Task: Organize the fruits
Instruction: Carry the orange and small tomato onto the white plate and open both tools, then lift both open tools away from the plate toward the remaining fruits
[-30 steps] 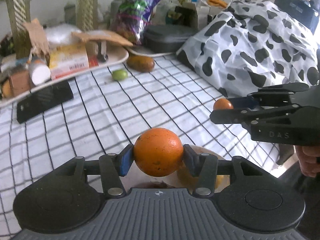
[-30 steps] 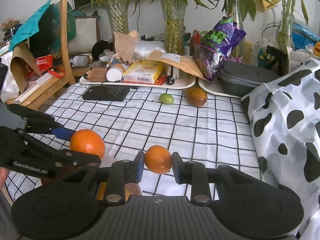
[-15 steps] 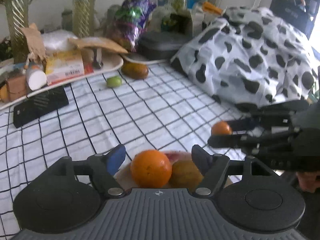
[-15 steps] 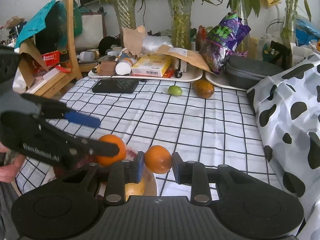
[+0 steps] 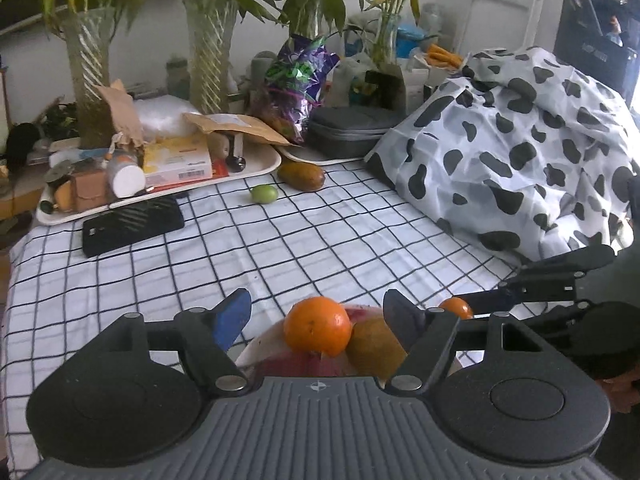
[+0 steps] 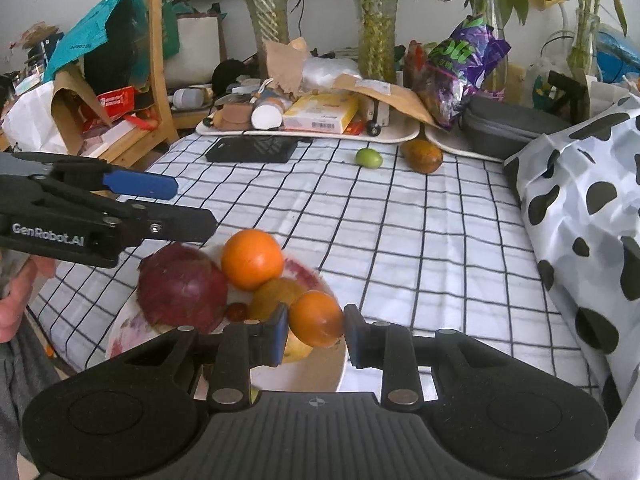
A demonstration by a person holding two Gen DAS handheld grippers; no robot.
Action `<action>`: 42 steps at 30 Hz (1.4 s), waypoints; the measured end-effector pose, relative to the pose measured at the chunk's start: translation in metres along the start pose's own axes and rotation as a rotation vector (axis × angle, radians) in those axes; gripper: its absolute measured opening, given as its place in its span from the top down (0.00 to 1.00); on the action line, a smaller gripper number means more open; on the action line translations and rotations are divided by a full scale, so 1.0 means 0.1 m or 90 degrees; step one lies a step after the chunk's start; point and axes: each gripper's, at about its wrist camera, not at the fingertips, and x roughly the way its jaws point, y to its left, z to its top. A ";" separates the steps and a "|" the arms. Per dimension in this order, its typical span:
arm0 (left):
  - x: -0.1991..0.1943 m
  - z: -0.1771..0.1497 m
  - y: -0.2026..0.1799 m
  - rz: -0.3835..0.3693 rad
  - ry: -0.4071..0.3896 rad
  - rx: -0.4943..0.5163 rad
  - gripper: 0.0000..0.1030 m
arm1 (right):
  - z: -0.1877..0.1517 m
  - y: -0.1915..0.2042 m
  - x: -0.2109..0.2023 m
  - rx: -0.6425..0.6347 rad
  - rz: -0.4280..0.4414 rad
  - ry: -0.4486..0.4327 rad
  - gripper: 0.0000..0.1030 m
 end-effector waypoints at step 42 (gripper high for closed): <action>-0.11 -0.34 -0.13 0.060 0.086 0.022 0.31 | -0.05 -0.04 -0.04 0.083 -0.048 -0.005 0.11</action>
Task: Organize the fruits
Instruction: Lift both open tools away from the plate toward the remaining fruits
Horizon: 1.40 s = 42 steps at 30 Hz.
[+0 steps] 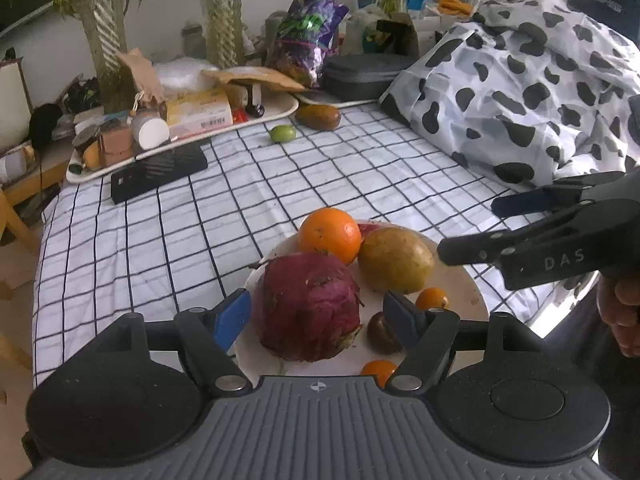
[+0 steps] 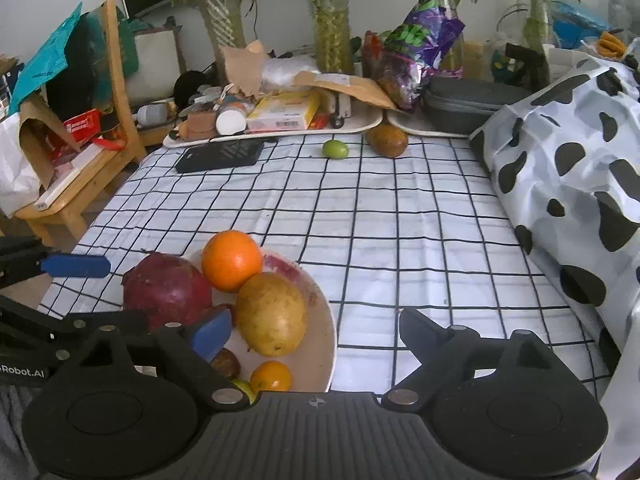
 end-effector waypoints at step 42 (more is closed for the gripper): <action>0.18 0.44 0.22 -0.023 -0.086 0.007 0.01 | 0.19 -0.29 0.12 0.042 -0.105 -0.032 0.07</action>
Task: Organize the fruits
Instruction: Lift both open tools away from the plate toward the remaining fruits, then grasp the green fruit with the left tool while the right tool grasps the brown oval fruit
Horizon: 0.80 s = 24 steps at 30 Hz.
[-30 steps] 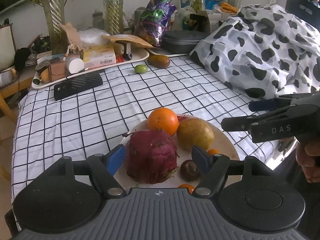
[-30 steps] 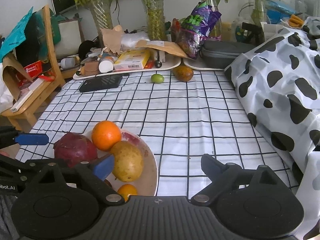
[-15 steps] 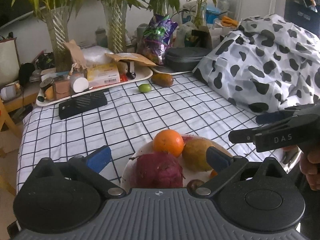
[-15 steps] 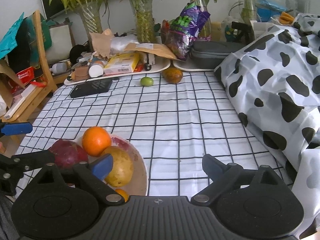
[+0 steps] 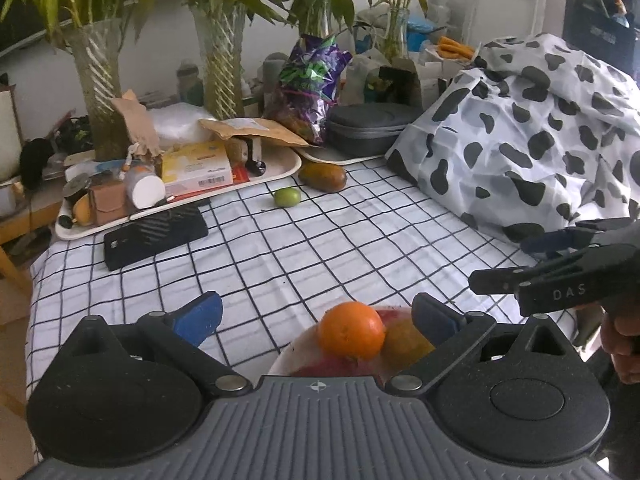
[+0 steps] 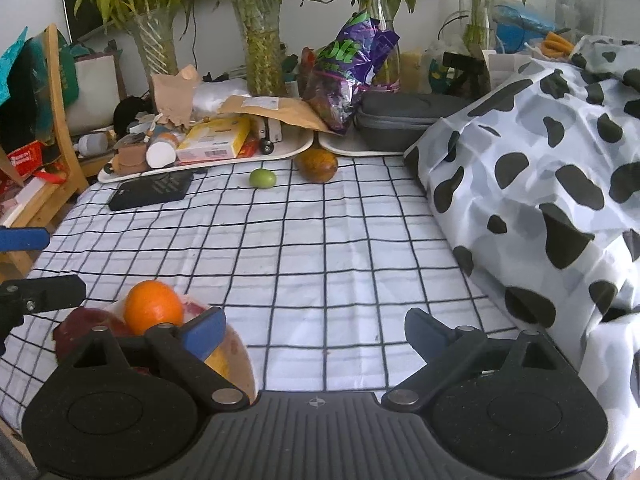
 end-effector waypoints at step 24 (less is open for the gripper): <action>0.76 0.43 0.42 0.024 0.021 -0.003 0.01 | 0.46 -0.03 0.62 -0.052 -0.018 0.009 0.06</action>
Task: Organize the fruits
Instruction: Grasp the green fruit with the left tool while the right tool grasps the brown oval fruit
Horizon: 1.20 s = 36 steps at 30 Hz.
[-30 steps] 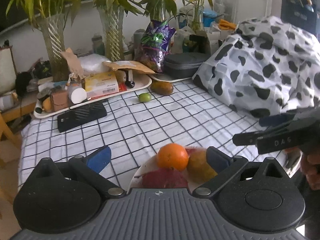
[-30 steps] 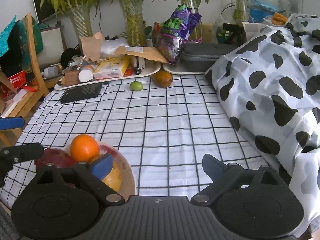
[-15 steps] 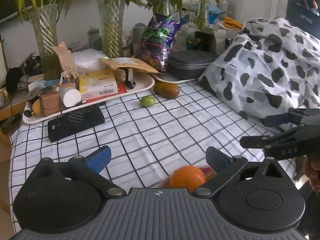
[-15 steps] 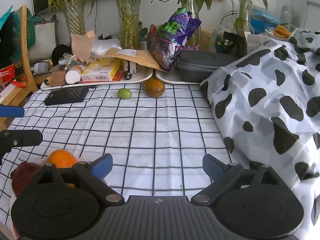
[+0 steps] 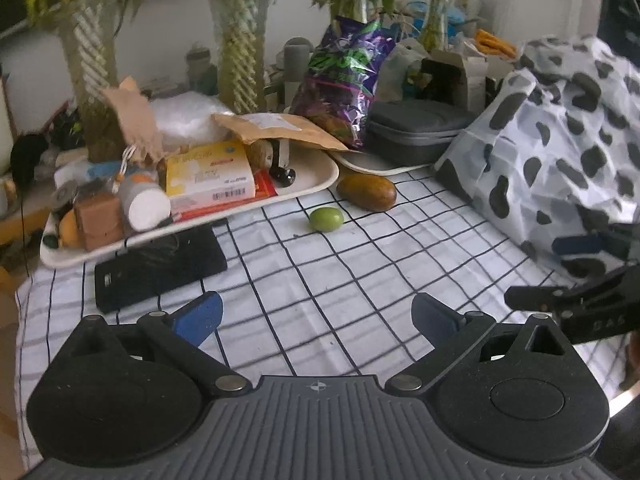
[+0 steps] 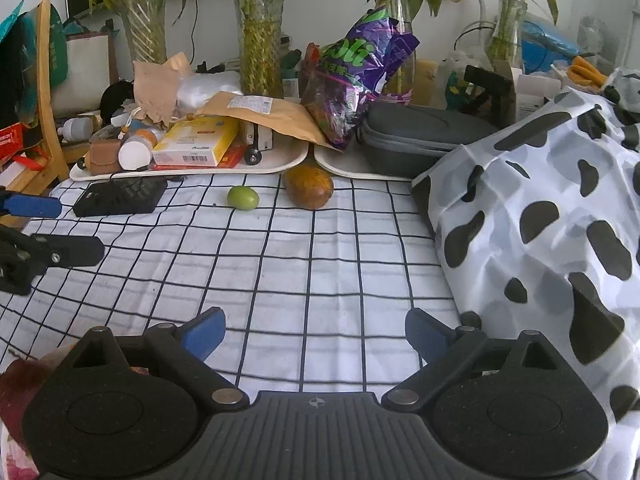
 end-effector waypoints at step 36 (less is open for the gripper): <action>1.58 0.36 -0.03 -0.051 -0.016 0.093 0.41 | 0.75 -0.35 1.52 -0.006 0.059 -0.053 0.07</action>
